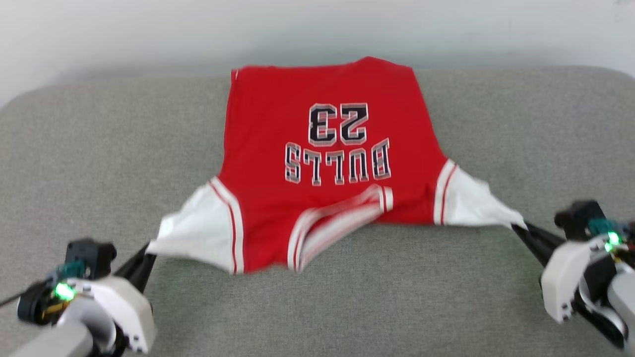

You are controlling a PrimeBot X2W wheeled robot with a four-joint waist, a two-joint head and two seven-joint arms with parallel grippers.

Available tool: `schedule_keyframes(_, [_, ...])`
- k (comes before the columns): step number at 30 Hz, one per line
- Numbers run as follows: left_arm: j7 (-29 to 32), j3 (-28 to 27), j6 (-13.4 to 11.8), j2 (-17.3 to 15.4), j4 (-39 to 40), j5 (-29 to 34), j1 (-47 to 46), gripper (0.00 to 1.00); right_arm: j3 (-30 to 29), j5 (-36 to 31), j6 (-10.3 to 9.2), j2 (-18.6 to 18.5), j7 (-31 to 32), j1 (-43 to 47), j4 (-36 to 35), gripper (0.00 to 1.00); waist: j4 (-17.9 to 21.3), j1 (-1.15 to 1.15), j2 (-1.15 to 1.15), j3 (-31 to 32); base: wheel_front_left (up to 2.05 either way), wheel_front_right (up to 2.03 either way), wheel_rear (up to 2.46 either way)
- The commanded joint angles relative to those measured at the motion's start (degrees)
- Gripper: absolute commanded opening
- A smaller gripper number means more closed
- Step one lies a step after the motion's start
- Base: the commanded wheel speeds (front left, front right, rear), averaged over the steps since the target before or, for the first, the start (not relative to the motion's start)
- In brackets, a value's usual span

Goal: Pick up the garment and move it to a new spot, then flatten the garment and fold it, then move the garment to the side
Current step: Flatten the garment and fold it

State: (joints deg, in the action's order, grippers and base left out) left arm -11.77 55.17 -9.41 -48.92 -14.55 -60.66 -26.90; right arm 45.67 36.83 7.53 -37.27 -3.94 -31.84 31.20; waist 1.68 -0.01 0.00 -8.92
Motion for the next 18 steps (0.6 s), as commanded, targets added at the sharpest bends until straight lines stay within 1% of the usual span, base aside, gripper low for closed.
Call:
schedule_keyframes(1, [-0.4, -0.1, -1.9, -1.4, 2.5, -1.2, 3.5, 0.00, -1.5, -0.4, -0.08, -1.1, 0.3, 3.9, -1.1, 0.00, 0.4, 0.01, 0.00, 2.2, 0.00, 0.00, 0.00])
schedule_keyframes(4, [-0.9, 0.2, -4.7, -2.9, 6.7, -3.4, 9.2, 0.00, -3.9, -0.7, -0.08, -1.8, 0.5, 10.7, -2.9, 0.00, 0.5, 0.01, 0.00, 3.8, 0.00, 0.00, 0.00])
schedule_keyframes(5, [-1.5, 0.4, -7.1, -4.1, 9.9, -5.1, 14.0, 0.00, -6.6, -1.2, -0.08, -2.5, 1.3, 17.4, -5.3, 0.00, 0.2, 0.01, 0.00, 4.9, 0.00, 0.00, 0.00])
schedule_keyframes(7, [-1.8, 0.7, -8.2, -4.6, 11.2, -6.0, 16.9, 0.00, -9.1, -1.6, -0.08, -2.9, 1.9, 21.7, -7.2, 0.00, 0.1, 0.01, 0.00, 5.4, 0.00, 0.00, 0.00])
schedule_keyframes(9, [-2.2, 0.4, -9.1, -5.1, 12.1, -6.7, 19.2, 0.00, -11.7, -1.9, -0.08, -3.3, 2.9, 26.0, -9.3, 0.00, -0.1, 0.01, 0.00, 5.8, 0.00, 0.00, 0.00])
schedule_keyframes(12, [-2.4, 1.3, -10.2, -6.1, 12.9, -6.2, 21.6, 0.00, -15.4, -2.8, -0.08, -3.8, 5.1, 32.3, -12.2, 0.00, -0.4, 0.01, 0.00, 6.5, 0.00, 0.00, 0.00])
schedule_keyframes(18, [-2.4, 1.6, -11.0, -6.3, 13.9, -6.4, 23.1, 0.00, -20.8, -4.6, -0.09, -3.0, 10.5, 42.7, -18.2, 0.00, -1.0, 0.01, 0.00, 7.0, 0.00, 0.00, 0.00])
